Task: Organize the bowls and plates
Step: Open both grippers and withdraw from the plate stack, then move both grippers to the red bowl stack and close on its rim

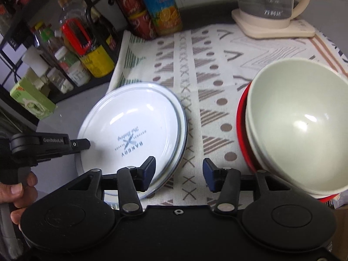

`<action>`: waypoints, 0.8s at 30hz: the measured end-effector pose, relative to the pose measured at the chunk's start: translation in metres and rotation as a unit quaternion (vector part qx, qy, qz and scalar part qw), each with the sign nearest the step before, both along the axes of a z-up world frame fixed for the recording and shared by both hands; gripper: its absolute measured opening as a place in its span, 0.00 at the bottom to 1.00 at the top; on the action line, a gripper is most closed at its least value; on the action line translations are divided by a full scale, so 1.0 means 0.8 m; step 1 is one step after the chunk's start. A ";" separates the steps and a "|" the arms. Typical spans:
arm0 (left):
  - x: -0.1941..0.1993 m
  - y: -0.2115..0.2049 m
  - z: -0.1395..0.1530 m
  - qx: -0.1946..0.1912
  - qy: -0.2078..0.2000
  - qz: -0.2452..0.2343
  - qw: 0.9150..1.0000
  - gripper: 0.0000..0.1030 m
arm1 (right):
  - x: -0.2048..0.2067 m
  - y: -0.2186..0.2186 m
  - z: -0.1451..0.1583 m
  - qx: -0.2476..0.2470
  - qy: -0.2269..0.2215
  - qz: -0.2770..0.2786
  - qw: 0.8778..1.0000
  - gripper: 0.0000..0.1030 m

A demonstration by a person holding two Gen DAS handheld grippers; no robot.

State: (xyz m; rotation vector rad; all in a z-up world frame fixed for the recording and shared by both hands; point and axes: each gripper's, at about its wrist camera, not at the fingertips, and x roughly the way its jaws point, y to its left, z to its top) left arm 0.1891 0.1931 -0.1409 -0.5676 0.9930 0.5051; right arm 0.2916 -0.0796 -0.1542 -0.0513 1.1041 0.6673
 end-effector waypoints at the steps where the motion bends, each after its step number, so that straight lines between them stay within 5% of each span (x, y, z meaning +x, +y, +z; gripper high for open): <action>1: 0.000 0.000 0.003 -0.008 -0.003 -0.001 1.000 0.17 | 0.001 -0.002 0.003 0.004 -0.003 -0.003 1.000 0.49; 7: 0.001 -0.013 0.027 -0.020 -0.030 -0.024 0.999 0.44 | 0.005 -0.009 0.017 0.026 -0.013 -0.014 0.999 0.51; 15: 0.009 -0.033 0.060 -0.021 -0.064 -0.049 0.997 0.76 | 0.009 -0.022 0.040 0.044 -0.043 -0.035 0.997 0.69; 24: 0.027 -0.060 0.073 -0.034 -0.088 -0.083 0.992 0.83 | 0.015 -0.052 0.056 0.059 -0.062 -0.083 0.993 0.89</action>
